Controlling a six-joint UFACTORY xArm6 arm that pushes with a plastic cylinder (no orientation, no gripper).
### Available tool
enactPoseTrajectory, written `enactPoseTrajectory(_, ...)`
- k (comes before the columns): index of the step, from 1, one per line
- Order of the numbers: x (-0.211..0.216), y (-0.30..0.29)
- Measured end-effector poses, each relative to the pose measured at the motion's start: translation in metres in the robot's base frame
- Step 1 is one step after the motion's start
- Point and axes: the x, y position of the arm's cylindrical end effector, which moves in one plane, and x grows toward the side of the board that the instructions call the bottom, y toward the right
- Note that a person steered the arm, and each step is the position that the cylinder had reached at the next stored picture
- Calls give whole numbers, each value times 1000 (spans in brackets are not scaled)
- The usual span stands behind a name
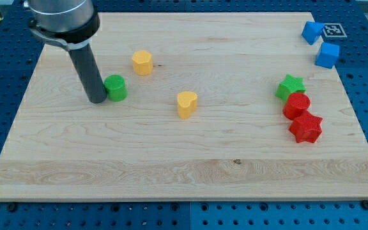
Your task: Drag green circle towards middle of the board
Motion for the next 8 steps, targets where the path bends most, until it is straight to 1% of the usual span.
enactPoseTrajectory(2, -9, 23)
enactPoseTrajectory(4, -13, 15)
enactPoseTrajectory(5, -25, 4)
enactPoseTrajectory(7, -25, 8)
enactPoseTrajectory(8, -25, 24)
